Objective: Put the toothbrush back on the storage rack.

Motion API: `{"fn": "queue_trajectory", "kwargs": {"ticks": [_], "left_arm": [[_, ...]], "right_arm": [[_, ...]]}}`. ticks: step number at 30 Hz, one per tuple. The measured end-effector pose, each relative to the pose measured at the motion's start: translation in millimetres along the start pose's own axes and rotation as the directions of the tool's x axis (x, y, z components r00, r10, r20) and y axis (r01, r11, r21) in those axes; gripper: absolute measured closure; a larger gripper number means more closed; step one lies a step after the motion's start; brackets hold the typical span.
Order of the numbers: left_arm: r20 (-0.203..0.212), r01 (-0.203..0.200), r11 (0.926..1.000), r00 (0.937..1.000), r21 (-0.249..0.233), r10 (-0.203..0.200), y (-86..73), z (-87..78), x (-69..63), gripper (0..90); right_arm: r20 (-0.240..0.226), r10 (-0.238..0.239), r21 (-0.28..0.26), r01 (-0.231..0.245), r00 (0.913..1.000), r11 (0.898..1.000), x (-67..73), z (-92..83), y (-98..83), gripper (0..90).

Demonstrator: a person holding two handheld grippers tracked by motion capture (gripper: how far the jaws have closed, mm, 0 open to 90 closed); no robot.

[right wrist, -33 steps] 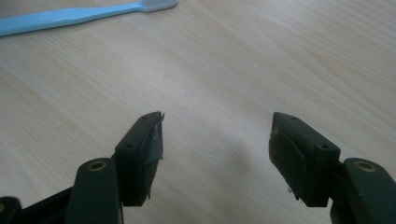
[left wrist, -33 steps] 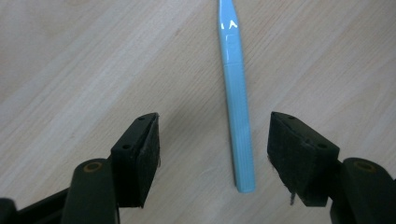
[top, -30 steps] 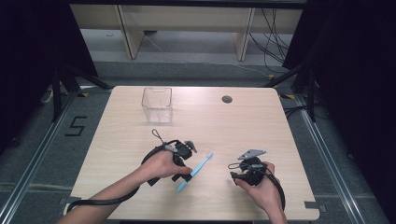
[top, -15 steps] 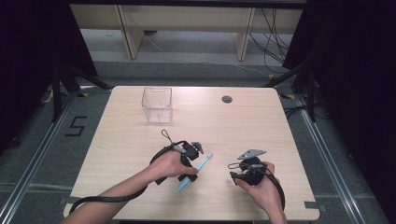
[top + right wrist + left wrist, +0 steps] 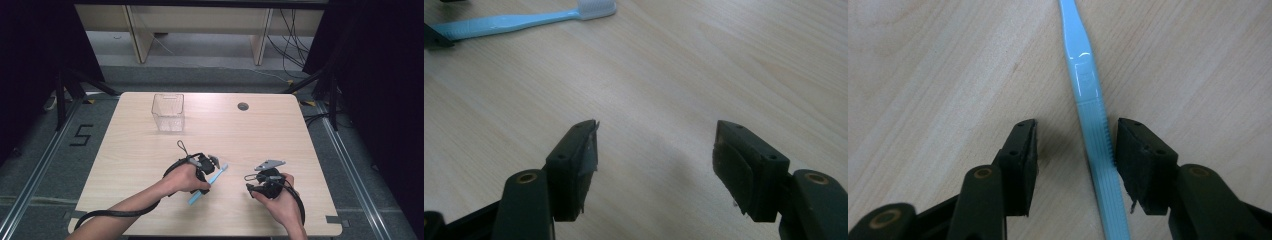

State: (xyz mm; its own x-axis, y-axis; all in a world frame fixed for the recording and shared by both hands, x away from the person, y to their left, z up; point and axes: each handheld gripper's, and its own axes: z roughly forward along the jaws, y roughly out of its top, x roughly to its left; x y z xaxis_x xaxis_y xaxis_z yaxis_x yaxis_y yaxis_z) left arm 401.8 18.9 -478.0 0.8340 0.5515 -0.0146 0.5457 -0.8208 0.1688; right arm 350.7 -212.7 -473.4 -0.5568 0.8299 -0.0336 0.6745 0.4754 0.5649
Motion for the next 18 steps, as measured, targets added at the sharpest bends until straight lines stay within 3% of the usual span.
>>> {"fn": "queue_trajectory", "kwargs": {"ticks": [9, 18], "left_arm": [[-0.007, -0.057, 0.9983, 0.9983, 0.004, 0.058, -1.6, -1.1, -1.0, 63.3], [0.002, -0.071, 0.9971, 0.9975, 0.028, 0.071, -3.0, -1.7, -1.3, 76.3]], "right_arm": [[-0.007, 0.003, 0.004, -0.003, 1.0, 1.0, 0.9, 1.7, -0.2, 35.4], [-0.016, -0.002, -0.001, 0.002, 0.9999, 1.0, 1.2, 3.9, -0.3, 35.3]]}}
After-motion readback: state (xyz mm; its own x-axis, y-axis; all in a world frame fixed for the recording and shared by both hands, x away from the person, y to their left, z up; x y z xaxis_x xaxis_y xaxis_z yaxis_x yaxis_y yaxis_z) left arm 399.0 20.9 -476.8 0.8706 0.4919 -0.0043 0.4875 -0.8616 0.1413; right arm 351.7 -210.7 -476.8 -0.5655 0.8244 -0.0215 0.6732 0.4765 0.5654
